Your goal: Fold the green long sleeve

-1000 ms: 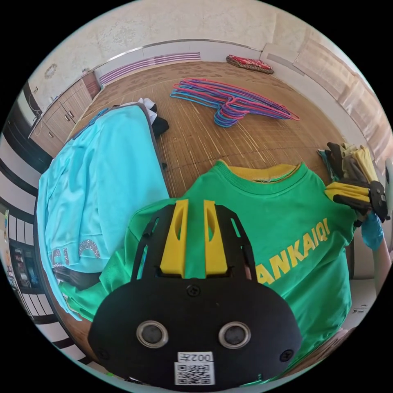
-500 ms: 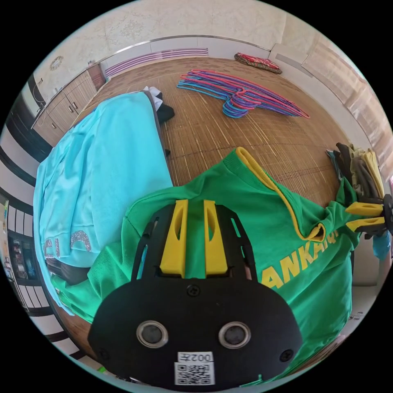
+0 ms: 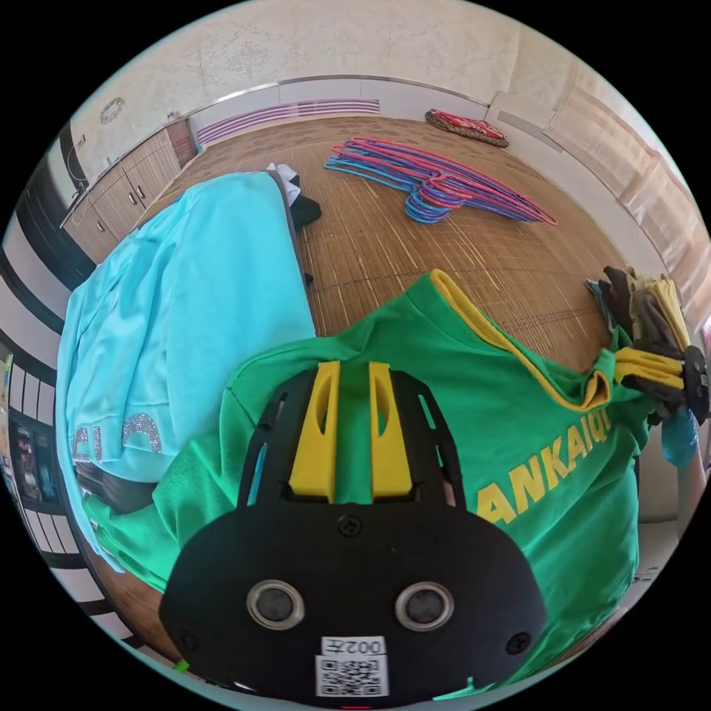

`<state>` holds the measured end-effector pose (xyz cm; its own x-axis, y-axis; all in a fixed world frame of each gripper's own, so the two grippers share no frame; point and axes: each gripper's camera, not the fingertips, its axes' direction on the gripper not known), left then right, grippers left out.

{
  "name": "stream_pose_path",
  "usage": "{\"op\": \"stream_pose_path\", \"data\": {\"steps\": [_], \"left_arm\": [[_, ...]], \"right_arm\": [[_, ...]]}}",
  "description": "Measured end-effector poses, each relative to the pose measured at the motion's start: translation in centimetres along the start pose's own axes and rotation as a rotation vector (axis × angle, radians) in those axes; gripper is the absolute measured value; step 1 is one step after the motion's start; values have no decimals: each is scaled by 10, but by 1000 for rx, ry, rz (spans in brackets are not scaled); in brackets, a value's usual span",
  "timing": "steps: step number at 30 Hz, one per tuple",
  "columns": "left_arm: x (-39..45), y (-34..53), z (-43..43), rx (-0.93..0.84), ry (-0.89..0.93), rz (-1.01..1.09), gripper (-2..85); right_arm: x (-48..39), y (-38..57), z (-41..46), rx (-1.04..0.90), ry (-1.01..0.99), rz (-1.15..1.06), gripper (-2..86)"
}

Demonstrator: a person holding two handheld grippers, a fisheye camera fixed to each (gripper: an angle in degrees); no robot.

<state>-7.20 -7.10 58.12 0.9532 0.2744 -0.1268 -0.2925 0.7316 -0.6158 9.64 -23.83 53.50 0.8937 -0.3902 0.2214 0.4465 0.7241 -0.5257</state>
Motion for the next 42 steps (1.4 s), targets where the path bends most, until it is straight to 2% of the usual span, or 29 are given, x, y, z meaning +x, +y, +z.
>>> {"op": "stream_pose_path", "data": {"steps": [2,6,10,17,23,33,42], "left_arm": [[-1,0,0,5,-17,-12,36],[-3,-1,1,-2,-43,-18,24],[-4,-1,0,-15,-49,14,17],[-2,-1,-18,35,-31,76,20],[3,-5,-1,-15,-48,127,27],[-22,17,15,-41,-67,80,51],[-42,54,1,-21,-84,85,31]], "right_arm": [[14,-8,-3,22,109,64,-6],[51,-30,33,-97,114,200,-7],[60,-43,65,-223,81,220,-4],[35,-58,48,-96,7,129,20],[24,-74,77,-184,-58,88,44],[17,-102,94,-202,18,-31,-3],[15,-116,86,-217,-1,7,7]]}}
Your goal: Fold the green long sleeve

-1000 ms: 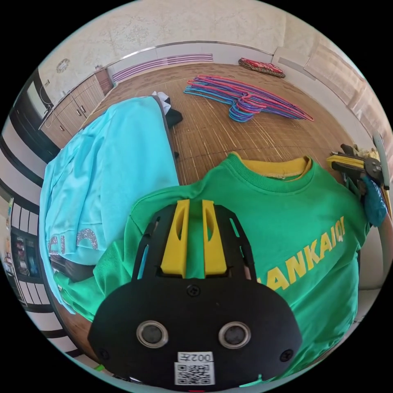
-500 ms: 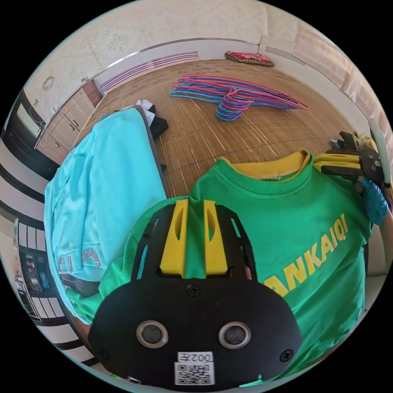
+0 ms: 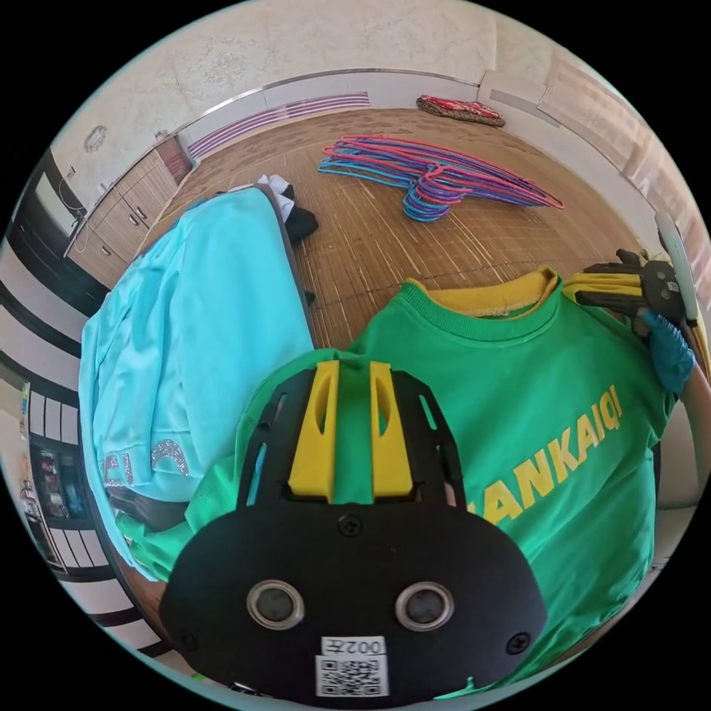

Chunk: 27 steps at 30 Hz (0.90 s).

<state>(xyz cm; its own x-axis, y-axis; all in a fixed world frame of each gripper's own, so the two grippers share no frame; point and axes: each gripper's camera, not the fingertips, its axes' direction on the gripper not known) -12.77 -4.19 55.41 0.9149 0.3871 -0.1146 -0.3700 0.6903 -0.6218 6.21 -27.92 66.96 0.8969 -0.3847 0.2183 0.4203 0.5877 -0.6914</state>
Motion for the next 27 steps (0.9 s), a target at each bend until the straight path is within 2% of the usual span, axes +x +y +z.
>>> {"op": "stream_pose_path", "data": {"steps": [9,14,19,27], "left_arm": [[-49,91,-66,139,28,-78,29],[-93,161,-91,152,-89,-155,30],[-159,239,-82,86,-273,-312,33],[-242,319,-35,20,-304,-551,75]], "right_arm": [[-27,10,-37,38,-28,-27,50],[-52,11,-40,24,-81,-45,50],[-84,-1,-43,28,-106,-84,51],[-121,-36,-43,13,-123,-120,53]]}}
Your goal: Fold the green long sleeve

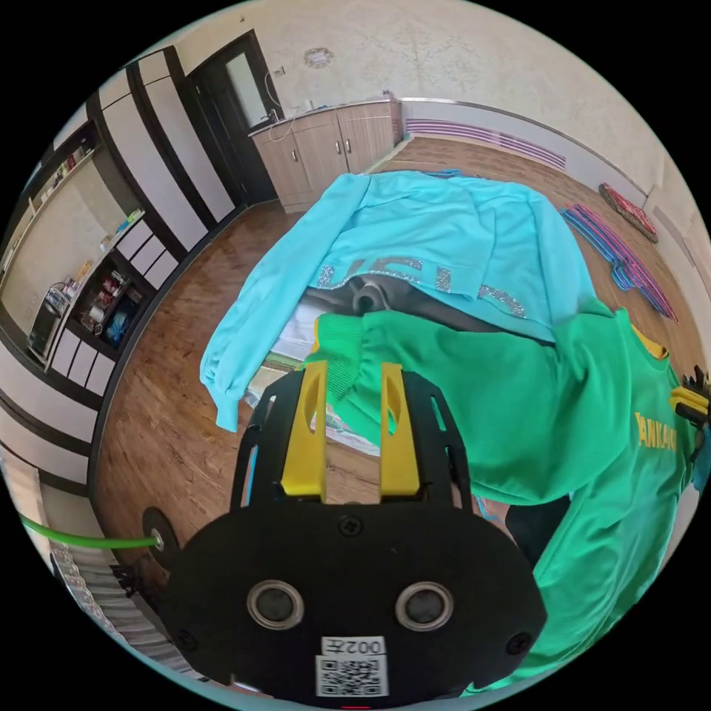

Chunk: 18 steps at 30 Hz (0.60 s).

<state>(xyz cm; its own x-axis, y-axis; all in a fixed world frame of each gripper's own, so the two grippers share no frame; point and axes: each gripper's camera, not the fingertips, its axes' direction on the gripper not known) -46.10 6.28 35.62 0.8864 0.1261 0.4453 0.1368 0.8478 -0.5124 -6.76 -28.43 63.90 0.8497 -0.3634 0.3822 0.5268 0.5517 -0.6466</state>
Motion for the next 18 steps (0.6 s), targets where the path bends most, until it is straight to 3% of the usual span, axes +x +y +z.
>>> {"op": "stream_pose_path", "data": {"steps": [10,18], "left_arm": [[-46,26,53,37,73,-28,44],[-90,70,35,145,20,-118,-9]], "right_arm": [[-28,-37,17,-54,-18,-24,51],[-30,-66,15,-10,-7,8,48]]}}
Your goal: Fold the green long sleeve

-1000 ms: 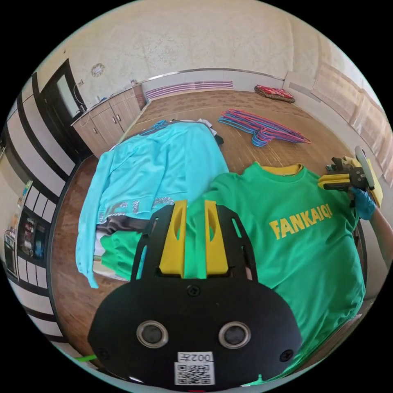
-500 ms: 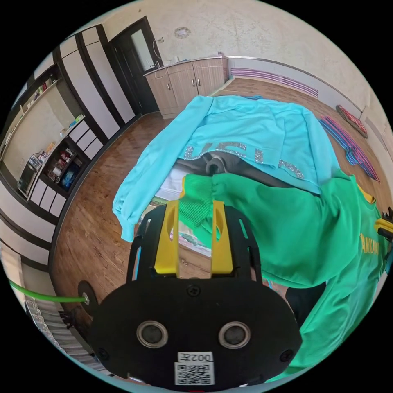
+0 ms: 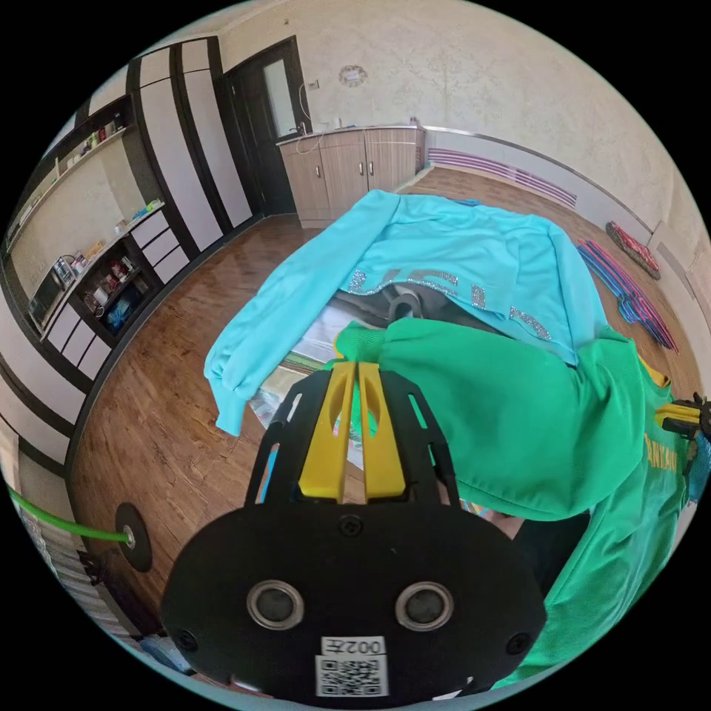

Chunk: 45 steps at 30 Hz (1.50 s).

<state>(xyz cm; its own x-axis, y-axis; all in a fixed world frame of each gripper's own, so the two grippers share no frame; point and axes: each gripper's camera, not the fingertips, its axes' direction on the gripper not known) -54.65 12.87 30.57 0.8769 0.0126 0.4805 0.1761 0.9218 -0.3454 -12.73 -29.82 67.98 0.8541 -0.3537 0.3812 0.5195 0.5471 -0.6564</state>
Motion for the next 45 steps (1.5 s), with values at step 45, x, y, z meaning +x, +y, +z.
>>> {"op": "stream_pose_path", "data": {"steps": [45], "left_arm": [[-160,62,150,-259,253,207,72]], "right_arm": [[48,-131,27,88,-143,202,102]]}}
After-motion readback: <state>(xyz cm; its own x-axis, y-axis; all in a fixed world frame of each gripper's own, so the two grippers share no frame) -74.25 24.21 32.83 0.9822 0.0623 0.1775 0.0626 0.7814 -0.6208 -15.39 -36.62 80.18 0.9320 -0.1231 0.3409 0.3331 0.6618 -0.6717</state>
